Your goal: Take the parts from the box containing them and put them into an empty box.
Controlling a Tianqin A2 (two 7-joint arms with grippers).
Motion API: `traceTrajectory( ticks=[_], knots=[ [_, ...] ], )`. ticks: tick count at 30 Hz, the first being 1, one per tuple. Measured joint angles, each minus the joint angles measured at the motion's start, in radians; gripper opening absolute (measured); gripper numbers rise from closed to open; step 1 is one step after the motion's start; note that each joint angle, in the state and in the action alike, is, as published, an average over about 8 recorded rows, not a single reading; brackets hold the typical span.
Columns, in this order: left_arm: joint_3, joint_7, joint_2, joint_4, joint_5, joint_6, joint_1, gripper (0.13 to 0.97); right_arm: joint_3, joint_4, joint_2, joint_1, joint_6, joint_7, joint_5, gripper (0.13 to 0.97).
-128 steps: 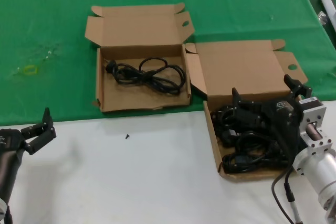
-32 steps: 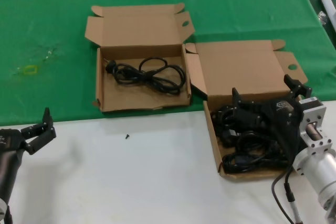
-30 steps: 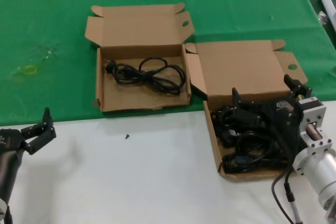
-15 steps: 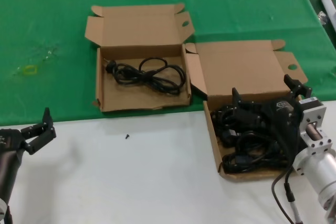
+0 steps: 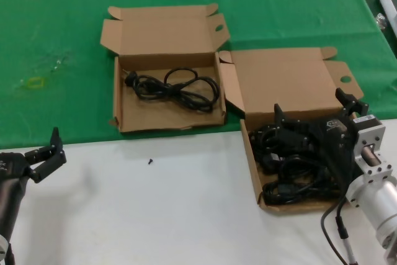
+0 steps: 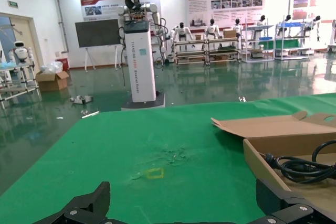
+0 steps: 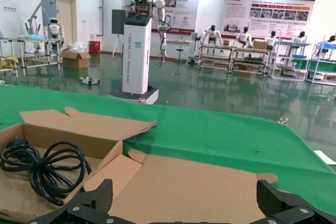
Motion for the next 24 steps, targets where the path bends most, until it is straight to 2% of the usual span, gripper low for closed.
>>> traceTrajectory(
  ticks=[24],
  knots=[
    [0.000,0.000,0.000,0.000,0.000,0.000,0.000,0.966,0.000,0.000,0.000,0.000,0.000,0.000,0.000,0.966]
  ],
)
